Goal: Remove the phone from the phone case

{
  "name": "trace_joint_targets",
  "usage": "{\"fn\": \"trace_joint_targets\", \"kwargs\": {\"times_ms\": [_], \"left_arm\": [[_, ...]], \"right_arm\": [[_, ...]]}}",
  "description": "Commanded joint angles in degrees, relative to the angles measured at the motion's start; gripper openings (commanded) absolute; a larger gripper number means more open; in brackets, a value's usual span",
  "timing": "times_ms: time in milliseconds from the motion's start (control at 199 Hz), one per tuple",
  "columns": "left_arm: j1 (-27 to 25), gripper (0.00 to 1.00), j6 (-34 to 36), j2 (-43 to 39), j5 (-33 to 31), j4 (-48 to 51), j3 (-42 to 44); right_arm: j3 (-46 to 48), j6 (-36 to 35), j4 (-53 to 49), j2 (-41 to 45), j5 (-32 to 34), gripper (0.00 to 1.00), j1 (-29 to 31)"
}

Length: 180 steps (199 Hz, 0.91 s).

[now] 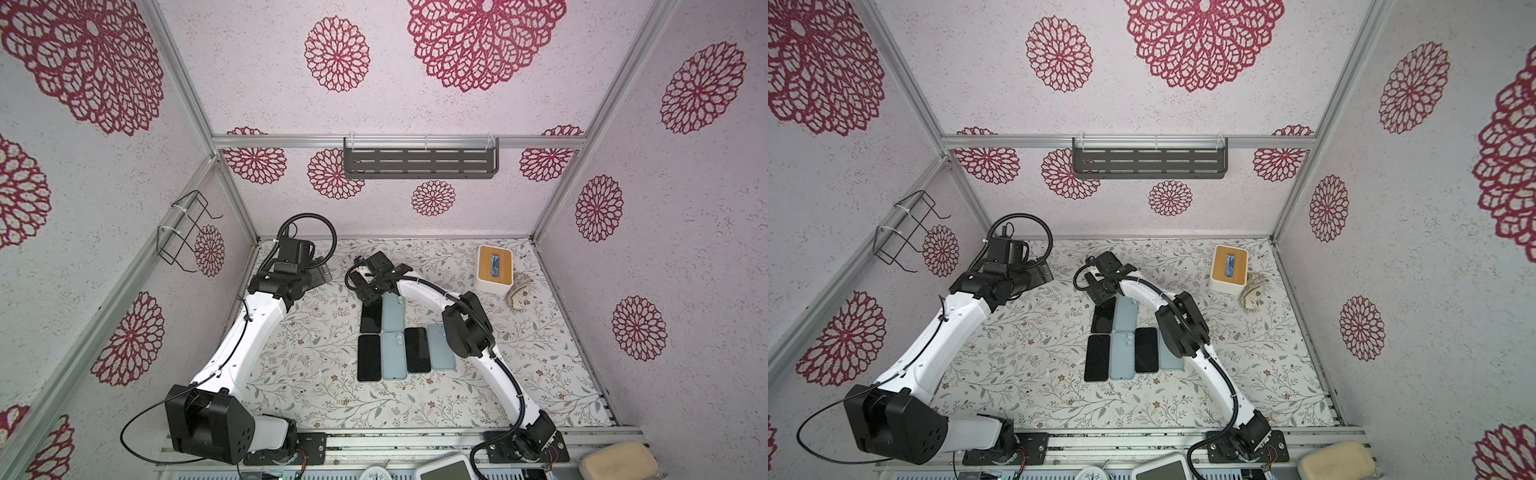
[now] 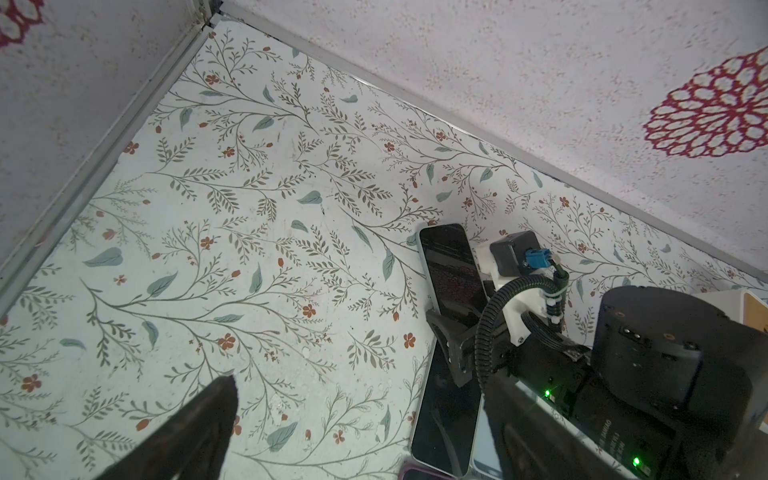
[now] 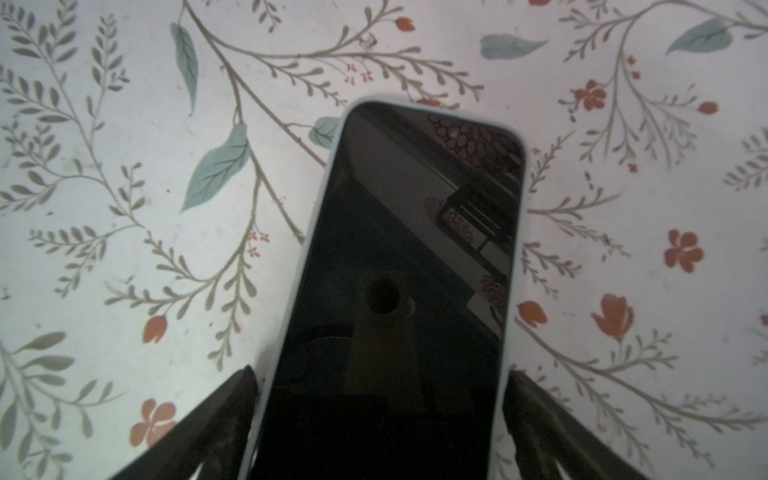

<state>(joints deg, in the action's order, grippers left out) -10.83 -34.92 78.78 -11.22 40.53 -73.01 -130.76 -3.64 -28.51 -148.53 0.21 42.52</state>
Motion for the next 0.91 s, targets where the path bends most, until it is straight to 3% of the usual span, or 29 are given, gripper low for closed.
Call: {"fn": "trace_joint_targets", "kwargs": {"times_ms": [0, 619, 901], "left_arm": [[0.0, 0.97, -1.8, 0.4, 2.7, -3.5, 2.0], [1.4, 0.97, -11.5, 6.4, 13.1, -18.7, 11.5], [3.8, 0.97, -22.6, 6.6, 21.3, -37.6, 21.5]], "right_arm": [[-1.5, -2.6, -2.5, -2.3, 4.2, 0.92, 0.5], [-0.9, -2.1, 2.9, -0.9, 7.1, 0.63, 1.2], [6.8, -0.7, 11.2, 6.0, 6.8, 0.55, 1.3]]}}
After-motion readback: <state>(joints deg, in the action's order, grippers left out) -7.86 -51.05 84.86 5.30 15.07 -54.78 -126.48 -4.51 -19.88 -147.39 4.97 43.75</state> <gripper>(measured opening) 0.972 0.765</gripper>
